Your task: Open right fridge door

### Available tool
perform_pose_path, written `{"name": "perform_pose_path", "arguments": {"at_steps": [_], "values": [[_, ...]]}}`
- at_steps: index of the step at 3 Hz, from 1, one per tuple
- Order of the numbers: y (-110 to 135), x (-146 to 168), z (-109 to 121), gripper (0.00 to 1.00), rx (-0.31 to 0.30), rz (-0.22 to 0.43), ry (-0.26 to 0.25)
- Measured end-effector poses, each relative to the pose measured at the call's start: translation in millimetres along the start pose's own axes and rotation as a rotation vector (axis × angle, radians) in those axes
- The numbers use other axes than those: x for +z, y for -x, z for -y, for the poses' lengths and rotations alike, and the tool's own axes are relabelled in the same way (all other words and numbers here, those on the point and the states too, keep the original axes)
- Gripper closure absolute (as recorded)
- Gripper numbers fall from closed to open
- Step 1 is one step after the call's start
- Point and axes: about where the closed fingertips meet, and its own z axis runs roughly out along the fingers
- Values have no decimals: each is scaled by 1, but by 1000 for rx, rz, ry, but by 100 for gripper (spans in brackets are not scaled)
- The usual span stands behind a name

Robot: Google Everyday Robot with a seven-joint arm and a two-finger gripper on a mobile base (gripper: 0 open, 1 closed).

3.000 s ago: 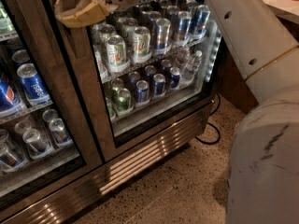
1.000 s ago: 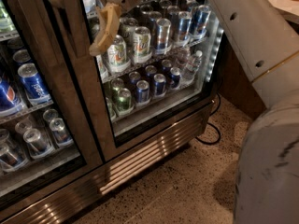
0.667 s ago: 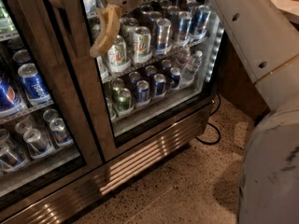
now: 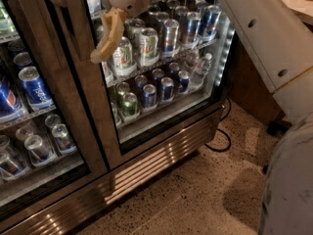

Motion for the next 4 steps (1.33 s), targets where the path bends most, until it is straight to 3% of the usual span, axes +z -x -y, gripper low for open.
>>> {"name": "perform_pose_path", "arguments": {"at_steps": [2, 4], "values": [[1, 2, -3, 0, 4, 9, -4], [3, 6, -7, 43, 8, 17, -13]]}}
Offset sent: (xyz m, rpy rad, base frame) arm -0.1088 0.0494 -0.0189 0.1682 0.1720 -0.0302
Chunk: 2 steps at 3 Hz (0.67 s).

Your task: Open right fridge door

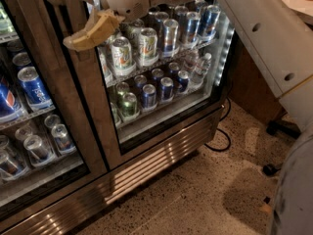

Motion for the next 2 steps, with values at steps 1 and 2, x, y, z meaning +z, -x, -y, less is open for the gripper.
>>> {"name": "perform_pose_path", "arguments": {"at_steps": [1, 2], "values": [[0, 0, 0, 64, 0, 0, 0], [0, 0, 0, 88, 0, 0, 0]]}}
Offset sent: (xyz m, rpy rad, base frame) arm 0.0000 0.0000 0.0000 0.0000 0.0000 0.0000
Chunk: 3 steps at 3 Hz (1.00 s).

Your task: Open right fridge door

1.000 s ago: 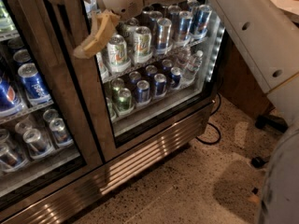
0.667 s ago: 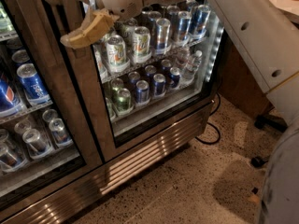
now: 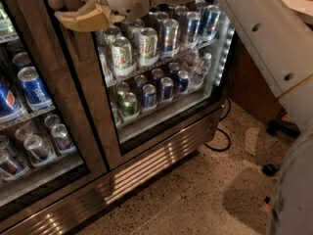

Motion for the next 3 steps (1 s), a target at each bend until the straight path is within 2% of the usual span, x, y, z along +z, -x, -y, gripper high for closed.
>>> {"name": "perform_pose_path", "arguments": {"at_steps": [1, 3], "values": [[-2, -4, 8, 100, 0, 0, 0], [4, -12, 9, 100, 3, -1, 3]]}}
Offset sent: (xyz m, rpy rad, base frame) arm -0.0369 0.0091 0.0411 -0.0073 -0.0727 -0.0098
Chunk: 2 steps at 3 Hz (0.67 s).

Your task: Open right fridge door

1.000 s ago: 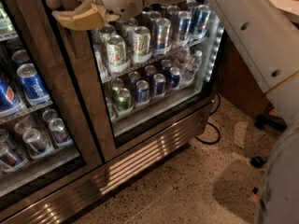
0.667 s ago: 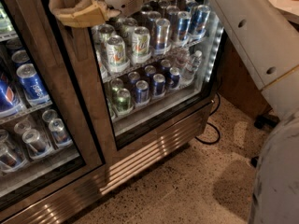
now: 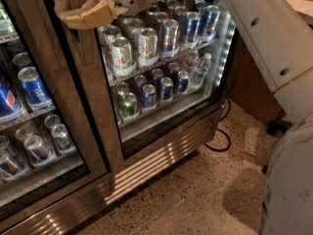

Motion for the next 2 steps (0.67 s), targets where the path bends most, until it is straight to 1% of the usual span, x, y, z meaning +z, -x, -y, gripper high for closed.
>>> {"name": "perform_pose_path", "arguments": {"at_steps": [1, 2], "values": [[7, -3, -2, 100, 2, -2, -14], [7, -5, -3, 100, 2, -2, -14]]}}
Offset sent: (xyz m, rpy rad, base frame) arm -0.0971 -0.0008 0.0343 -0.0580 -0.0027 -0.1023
